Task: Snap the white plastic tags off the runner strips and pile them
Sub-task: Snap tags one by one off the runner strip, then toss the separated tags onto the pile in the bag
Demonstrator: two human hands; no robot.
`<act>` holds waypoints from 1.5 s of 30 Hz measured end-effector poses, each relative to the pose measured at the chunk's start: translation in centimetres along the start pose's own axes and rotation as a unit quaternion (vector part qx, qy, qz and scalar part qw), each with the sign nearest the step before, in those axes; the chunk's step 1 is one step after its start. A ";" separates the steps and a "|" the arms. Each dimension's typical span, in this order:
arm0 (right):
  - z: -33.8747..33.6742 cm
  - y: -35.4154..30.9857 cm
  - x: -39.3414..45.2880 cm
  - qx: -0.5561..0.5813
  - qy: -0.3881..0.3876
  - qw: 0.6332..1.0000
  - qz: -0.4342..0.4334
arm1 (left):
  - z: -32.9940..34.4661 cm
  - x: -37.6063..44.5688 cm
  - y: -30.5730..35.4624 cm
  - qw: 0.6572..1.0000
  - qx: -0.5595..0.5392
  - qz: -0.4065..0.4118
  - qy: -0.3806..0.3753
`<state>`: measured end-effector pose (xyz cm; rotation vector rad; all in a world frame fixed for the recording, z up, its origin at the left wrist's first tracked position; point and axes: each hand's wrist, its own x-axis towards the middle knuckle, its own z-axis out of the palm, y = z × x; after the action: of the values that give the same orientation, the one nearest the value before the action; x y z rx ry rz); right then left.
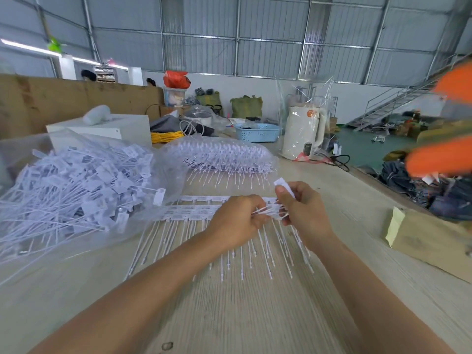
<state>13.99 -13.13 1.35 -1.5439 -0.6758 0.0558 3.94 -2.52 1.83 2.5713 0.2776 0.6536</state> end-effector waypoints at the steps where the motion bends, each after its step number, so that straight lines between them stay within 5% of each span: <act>1: 0.0 0.0 0.0 -0.010 -0.013 1.000 -0.010 | 0.0 0.0 0.0 1.000 0.021 0.014 0.003; 9: 0.7 1.0 -0.4 -0.130 -0.112 0.985 0.011 | 1.0 -0.4 -0.7 0.996 0.069 0.021 -0.044; 14: 0.7 1.3 -0.2 -0.154 -0.097 0.983 0.021 | 1.0 -1.8 -0.5 0.997 0.043 -0.004 -0.066; 22: 4.0 -2.0 -3.9 -0.023 -0.176 0.984 0.007 | -5.2 -6.9 -2.8 0.992 0.122 0.011 -0.016; 26: 6.9 -3.5 -5.5 -0.034 -0.244 0.969 -0.010 | -10.3 -10.7 -6.5 0.995 0.073 -0.045 0.060; 34: 17.9 -6.3 -4.5 -0.215 -0.277 0.895 -0.277 | -17.7 -11.4 -17.1 0.893 0.168 -0.320 0.267; 38: 22.7 -5.6 -3.5 -0.310 -0.315 0.834 -0.331 | -19.5 -9.2 -21.0 0.879 0.211 -0.366 0.224; 45: 24.7 -2.7 -1.5 -0.393 -0.332 0.809 -0.286 | -20.2 -7.0 -24.4 0.823 0.361 -0.425 0.112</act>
<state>1.12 8.16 0.46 -2.0390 -1.8902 -0.1714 -13.99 24.47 2.77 2.5600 1.9330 0.5355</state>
